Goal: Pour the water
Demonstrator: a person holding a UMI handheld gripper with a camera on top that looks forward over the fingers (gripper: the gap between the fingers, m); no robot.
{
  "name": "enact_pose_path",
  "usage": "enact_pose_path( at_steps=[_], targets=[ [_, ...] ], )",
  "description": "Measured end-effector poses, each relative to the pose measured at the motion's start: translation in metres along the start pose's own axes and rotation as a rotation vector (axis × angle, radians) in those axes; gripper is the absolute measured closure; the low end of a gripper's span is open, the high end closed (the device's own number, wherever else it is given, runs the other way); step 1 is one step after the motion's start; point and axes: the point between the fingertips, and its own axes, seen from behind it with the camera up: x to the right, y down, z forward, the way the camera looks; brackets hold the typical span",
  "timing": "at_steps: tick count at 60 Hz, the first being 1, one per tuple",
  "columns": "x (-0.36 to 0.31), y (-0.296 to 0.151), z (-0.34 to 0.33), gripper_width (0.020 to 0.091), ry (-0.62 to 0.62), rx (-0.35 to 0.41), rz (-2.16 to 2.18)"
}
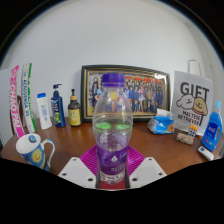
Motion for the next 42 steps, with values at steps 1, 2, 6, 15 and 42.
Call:
enact_pose_path(
  at_steps=[1,2,6,15,42],
  targets=[
    [0.002,0.000,0.000,0.0780,0.006,0.003,0.005],
    [0.003,0.000,-0.001,0.0778,0.010,0.002,0.012],
    [0.005,0.000,-0.002,0.0775,0.023,0.001,0.033],
    [0.004,0.005,0.000,0.0592,0.027,-0.044,0.020],
    [-0.049,-0.044,-0.163,0.0249,0.073,-0.209,0.084]
  ],
)
